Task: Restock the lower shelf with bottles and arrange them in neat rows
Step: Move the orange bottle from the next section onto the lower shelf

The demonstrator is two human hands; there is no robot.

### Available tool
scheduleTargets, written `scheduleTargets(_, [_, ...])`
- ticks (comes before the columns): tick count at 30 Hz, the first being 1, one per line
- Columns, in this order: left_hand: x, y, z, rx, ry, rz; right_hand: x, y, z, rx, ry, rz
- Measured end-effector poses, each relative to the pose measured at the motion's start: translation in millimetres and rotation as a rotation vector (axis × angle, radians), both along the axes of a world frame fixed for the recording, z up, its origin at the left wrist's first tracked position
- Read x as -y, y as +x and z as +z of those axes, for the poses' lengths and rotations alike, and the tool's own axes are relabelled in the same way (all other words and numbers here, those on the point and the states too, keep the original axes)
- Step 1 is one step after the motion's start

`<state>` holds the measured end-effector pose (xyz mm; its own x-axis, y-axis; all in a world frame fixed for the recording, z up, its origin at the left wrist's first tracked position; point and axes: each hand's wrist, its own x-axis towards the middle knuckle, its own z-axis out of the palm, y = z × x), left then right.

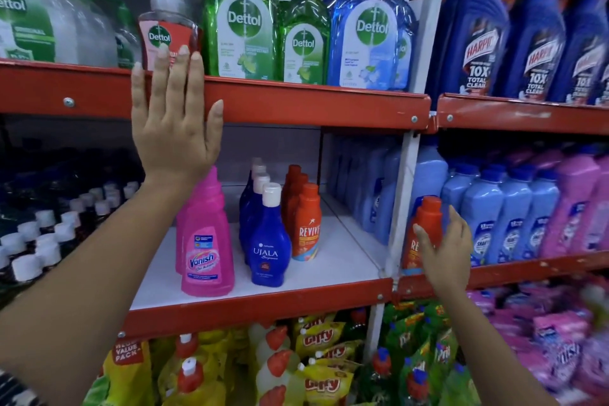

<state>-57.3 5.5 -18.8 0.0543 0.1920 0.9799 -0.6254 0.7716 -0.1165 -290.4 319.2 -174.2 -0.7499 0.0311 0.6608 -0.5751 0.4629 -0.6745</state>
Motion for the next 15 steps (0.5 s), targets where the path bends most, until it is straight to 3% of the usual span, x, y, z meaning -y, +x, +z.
scheduleTargets(8, [3, -1, -2, -0.005, -0.029, 0.010, 1, -18, 3, 0.145, 0.001, 0.045])
scheduleTargets(15, [6, -3, -2, -0.030, -0.064, 0.033, -3, -2, 8, 0.041, -0.017, 0.062])
